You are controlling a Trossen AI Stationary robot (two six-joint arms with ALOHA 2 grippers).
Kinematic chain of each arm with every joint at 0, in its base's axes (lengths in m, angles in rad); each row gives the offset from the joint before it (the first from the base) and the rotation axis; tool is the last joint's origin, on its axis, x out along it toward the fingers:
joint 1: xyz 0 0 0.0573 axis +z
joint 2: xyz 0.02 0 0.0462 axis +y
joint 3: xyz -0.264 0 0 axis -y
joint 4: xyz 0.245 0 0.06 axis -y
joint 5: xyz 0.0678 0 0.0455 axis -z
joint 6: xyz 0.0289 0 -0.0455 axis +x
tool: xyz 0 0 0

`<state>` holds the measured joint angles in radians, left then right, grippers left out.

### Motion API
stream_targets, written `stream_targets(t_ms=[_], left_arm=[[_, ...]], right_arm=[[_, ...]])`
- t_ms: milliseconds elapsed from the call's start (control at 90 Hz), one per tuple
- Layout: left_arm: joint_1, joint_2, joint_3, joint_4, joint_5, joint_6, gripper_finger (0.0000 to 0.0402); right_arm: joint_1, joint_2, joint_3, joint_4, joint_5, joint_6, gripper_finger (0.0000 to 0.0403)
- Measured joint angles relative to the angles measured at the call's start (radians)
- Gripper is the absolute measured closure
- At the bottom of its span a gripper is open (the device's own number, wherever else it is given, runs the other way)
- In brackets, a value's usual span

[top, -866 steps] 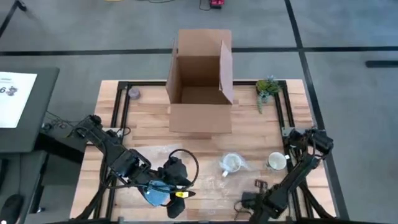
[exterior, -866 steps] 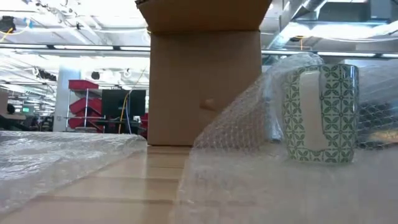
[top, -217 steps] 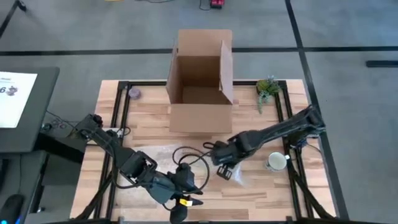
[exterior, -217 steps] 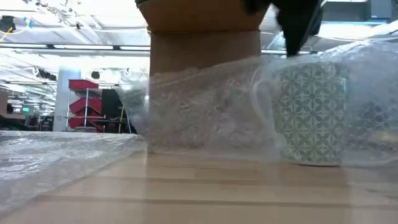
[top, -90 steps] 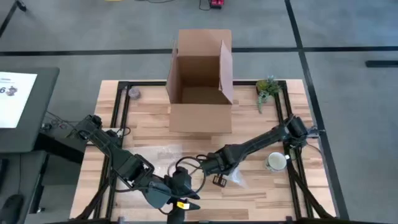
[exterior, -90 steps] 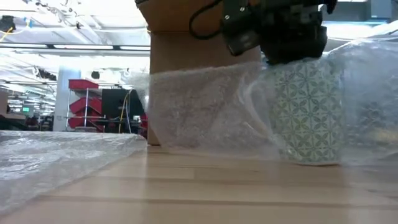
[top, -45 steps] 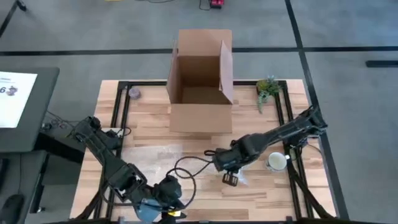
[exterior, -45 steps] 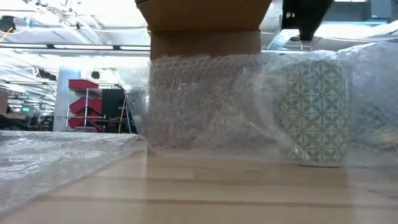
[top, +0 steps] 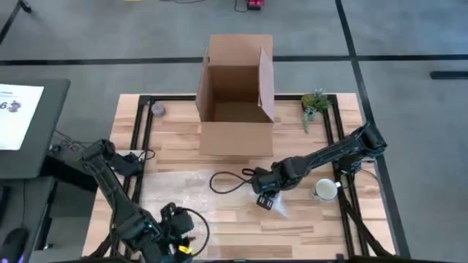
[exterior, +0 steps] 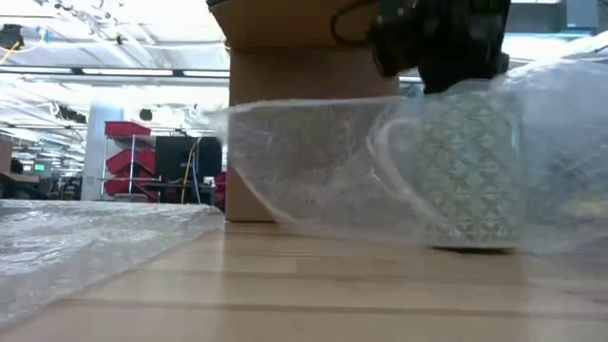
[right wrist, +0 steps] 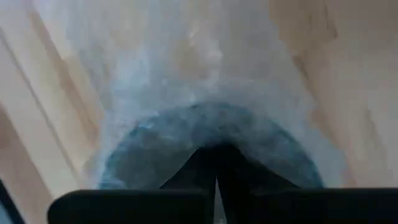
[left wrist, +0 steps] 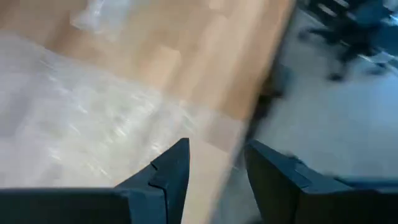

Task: Wrap mug
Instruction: Wrap the blue patterned mug with the right transparent bubble wrap

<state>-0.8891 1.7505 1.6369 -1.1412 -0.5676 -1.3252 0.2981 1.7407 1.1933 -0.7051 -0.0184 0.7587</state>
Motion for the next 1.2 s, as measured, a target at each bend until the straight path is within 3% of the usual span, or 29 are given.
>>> stream_targets(t_ms=[211,378,500,667,833,944,1056,1200], left_arm=[[0.132,0.001,-0.193,0.235,-0.031,0.127,0.0268],[0.225,0.001,-0.310,0.460,0.075,0.281,0.0268],[0.254,0.001,-0.375,0.496,0.107,0.354,0.0268],[0.251,0.001,-0.406,0.456,0.100,0.512,0.0268],[0.258,-0.002,-0.408,0.358,0.028,0.461,0.0254],[0.275,-0.002,-0.428,0.505,-0.063,0.495,0.0237],[0.312,0.016,-0.455,0.730,-0.065,0.651,0.0221],[0.380,0.057,-0.461,0.732,-0.061,0.602,0.0220]], right_arm=[[0.019,-0.014,-0.045,0.070,-0.055,-0.005,0.0403],[0.053,-0.055,-0.026,0.047,-0.064,-0.006,0.0403],[0.073,-0.084,-0.024,0.044,-0.066,0.001,0.0403],[0.096,-0.085,-0.024,0.041,-0.066,0.013,0.0403],[0.101,-0.083,-0.024,0.041,-0.061,0.040,0.0403],[0.097,-0.083,-0.053,0.071,-0.057,0.071,0.0403],[0.091,-0.083,-0.084,0.089,-0.061,0.086,0.0403],[0.086,-0.084,-0.103,0.116,-0.083,0.106,0.0403]])
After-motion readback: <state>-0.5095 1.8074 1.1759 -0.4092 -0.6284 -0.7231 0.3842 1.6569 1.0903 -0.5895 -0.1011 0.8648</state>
